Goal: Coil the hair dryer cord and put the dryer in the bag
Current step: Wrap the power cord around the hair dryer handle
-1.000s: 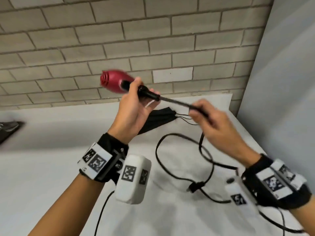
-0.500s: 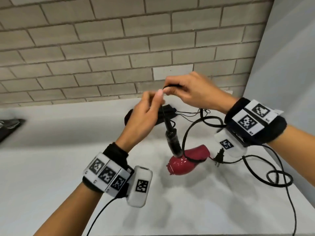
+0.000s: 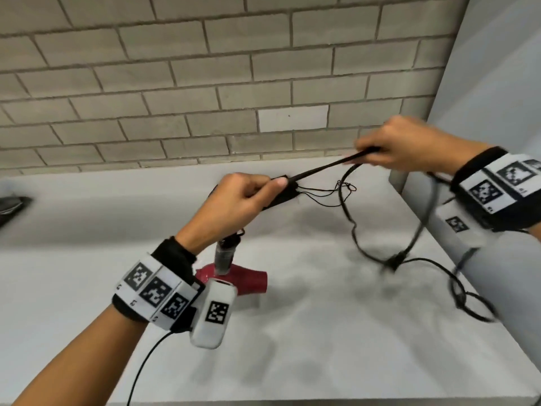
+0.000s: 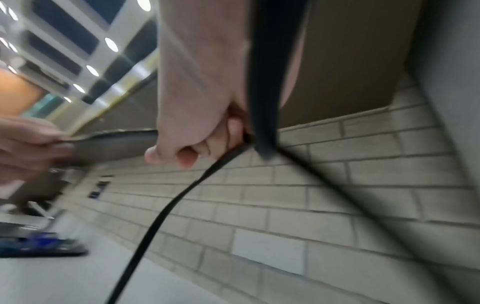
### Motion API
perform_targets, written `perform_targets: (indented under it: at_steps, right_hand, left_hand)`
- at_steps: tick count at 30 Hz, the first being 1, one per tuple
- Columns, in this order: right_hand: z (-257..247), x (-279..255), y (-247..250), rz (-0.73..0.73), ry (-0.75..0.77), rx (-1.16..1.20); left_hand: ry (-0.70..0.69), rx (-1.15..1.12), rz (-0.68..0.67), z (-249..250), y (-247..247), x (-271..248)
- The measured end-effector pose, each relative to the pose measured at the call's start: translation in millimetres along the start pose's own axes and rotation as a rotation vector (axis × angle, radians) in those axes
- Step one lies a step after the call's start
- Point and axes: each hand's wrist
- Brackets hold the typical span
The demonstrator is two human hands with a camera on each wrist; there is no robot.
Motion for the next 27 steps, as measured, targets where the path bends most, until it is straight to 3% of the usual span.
perform_targets:
  at_steps: [5,8,12,14,17,19,21,25,27]
  right_hand:
    - [54.6,-9.1,-3.9,0.129,-0.109,-0.183]
    - [90.9,-20.3,-9.5,0.176,-0.238,-0.221]
    - [125.7,-48.8,-27.3,0.090,-0.373,-0.187]
    - [128.6,-58.5,-39.5,-0.117,-0.398,-0.095]
    - [117.6,-65.5,-42.2,-0.631,-0.475,0.045]
    - [93.6,-64.7,-29.6,-0.819,-0.456,0.044]
    - [58.9,-56.7,-5.9,-0.757,-0.402,0.154]
    - [-28.2,-26.4,30.9,-0.417,-0.130,0.695]
    - [-67.2,-12.8,28.5,-0.371,-0.051,0.818]
  left_hand:
    - [0.039,-0.152,-0.029,-10.5,16.8,-15.3]
    - [0.109,-0.313,0.032,-21.5,29.5,-23.6]
    - [0.128,-0.382,0.059,-29.6,35.2,-30.9]
    - [0.119,-0.402,0.059,-27.3,29.9,-28.1]
    - [0.117,-0.449,0.072,-24.1,26.5,-22.0]
    - [0.113,-0.472,0.063,-23.2,24.0,-17.9]
    - [0.099,-0.498,0.045,-21.7,19.2,-13.0]
    - [0.048,-0.554,0.012,-15.3,10.5,-4.0]
    - [0.025,-0.574,-0.014,-10.2,5.9,1.8]
Point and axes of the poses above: each hand's wrist, its own x-axis towards the middle knuckle, its own y-axis out of the back of the hand, z = x × y, and after that the axes turned 12 degrees about -y, right-handed
